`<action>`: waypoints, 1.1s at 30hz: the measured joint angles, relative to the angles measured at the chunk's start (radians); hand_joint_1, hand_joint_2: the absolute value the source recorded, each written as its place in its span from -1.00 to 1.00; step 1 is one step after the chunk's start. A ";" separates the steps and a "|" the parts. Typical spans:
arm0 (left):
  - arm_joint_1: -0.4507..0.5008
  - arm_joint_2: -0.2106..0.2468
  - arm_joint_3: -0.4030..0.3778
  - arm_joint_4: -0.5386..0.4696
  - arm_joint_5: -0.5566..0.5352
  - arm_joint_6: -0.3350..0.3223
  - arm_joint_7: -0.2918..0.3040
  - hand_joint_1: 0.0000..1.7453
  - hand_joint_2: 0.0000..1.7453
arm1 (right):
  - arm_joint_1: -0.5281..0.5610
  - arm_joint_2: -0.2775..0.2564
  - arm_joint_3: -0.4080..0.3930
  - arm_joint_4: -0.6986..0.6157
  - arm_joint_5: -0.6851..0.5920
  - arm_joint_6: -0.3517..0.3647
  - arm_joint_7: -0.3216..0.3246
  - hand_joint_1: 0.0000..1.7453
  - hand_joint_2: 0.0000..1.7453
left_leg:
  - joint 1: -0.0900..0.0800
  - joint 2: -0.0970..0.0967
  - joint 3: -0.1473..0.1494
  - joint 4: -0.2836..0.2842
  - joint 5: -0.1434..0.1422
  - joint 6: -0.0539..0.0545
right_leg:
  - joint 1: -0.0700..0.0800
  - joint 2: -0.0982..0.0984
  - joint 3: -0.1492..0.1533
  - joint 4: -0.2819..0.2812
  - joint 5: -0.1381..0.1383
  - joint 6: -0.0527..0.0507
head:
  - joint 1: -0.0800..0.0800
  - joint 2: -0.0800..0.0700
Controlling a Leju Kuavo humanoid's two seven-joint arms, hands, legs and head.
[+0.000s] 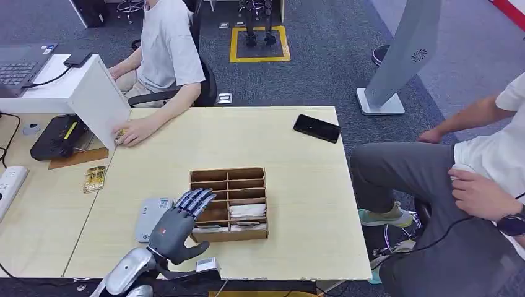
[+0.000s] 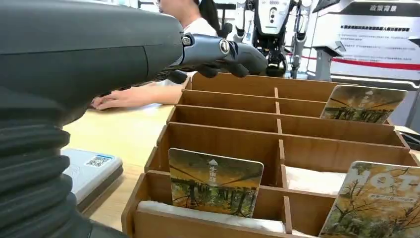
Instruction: Pass the card to the sensor for recognition and then transmit it.
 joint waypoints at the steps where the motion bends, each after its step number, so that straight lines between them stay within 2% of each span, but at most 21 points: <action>1: 0.001 -0.002 0.004 0.000 0.000 0.000 0.000 -1.00 1.00 | 0.000 0.000 0.000 0.000 0.000 0.000 0.000 -1.00 -1.00 | 0.000 0.000 0.000 0.000 0.000 0.000 | 0.000 0.000 0.000 0.000 0.000 0.000 | 0.000 0.000; 6: 0.001 -0.007 0.013 0.000 0.008 -0.001 -0.003 -0.96 1.00 | 0.000 0.000 -0.003 0.000 0.001 -0.001 0.000 -1.00 -1.00 | 0.000 0.000 0.000 0.000 0.000 0.000 | 0.000 0.000 0.000 0.000 0.000 0.000 | 0.000 0.000; 8: 0.001 -0.007 0.015 0.000 0.009 -0.001 -0.003 0.84 1.00 | 0.000 0.000 -0.005 0.000 0.001 -0.001 0.000 -1.00 -1.00 | 0.000 0.000 0.000 0.000 0.000 0.000 | 0.000 0.000 0.000 0.000 0.000 0.000 | 0.000 0.000; 10: 0.001 -0.007 0.016 0.000 0.010 -0.002 -0.004 0.76 1.00 | 0.000 0.000 -0.006 0.000 0.002 -0.001 0.000 -1.00 -1.00 | 0.000 0.000 0.000 0.000 0.000 0.000 | 0.000 0.000 0.000 0.000 0.000 0.000 | 0.000 0.000; 12: 0.002 -0.007 0.018 0.000 0.012 -0.003 -0.006 0.60 1.00 | 0.000 0.000 -0.007 0.000 0.003 -0.001 0.000 -1.00 -1.00 | 0.000 0.000 0.000 0.000 0.000 0.000 | 0.000 0.000 0.000 0.000 0.000 0.000 | 0.000 0.000; 13: 0.002 -0.007 0.023 0.000 0.014 -0.003 -0.007 0.62 1.00 | 0.000 0.000 -0.008 0.000 0.003 -0.001 0.000 -1.00 -1.00 | 0.000 0.000 0.000 0.000 0.000 0.000 | 0.000 0.000 0.000 0.000 0.000 0.000 | 0.000 0.000; 14: 0.002 -0.007 0.025 0.000 0.015 -0.003 -0.008 0.54 1.00 | 0.000 0.000 -0.009 0.000 0.003 -0.001 0.000 -1.00 -1.00 | 0.000 0.000 0.000 0.000 0.000 0.000 | 0.000 0.000 0.000 0.000 0.000 0.000 | 0.000 0.000; 15: 0.002 -0.007 0.026 0.000 0.016 -0.003 -0.009 0.74 1.00 | 0.000 0.000 -0.010 0.000 0.003 -0.001 0.000 -1.00 -1.00 | 0.000 0.000 0.000 0.000 0.000 0.000 | 0.000 0.000 0.000 0.000 0.000 0.000 | 0.000 0.000; 31: 0.009 -0.007 0.031 0.000 0.026 -0.008 -0.016 0.70 1.00 | 0.000 0.000 -0.023 0.000 0.004 -0.002 -0.002 -1.00 -1.00 | 0.000 0.000 0.000 0.000 0.000 0.000 | 0.000 0.000 0.000 0.000 0.000 0.000 | 0.000 0.000; 32: 0.010 -0.007 0.032 0.000 0.026 -0.008 -0.016 0.80 1.00 | 0.000 0.000 -0.024 -0.001 0.004 -0.002 -0.002 -1.00 -1.00 | 0.000 0.000 0.000 0.000 0.000 0.000 | 0.000 0.000 0.000 0.000 0.000 0.000 | 0.000 0.000; 33: 0.010 -0.007 0.032 0.000 0.026 -0.008 -0.016 0.72 1.00 | 0.000 0.000 -0.024 -0.001 0.004 -0.002 -0.002 -1.00 -1.00 | 0.000 0.000 0.000 0.000 0.000 0.000 | 0.000 0.000 0.000 0.000 0.000 0.000 | 0.000 0.000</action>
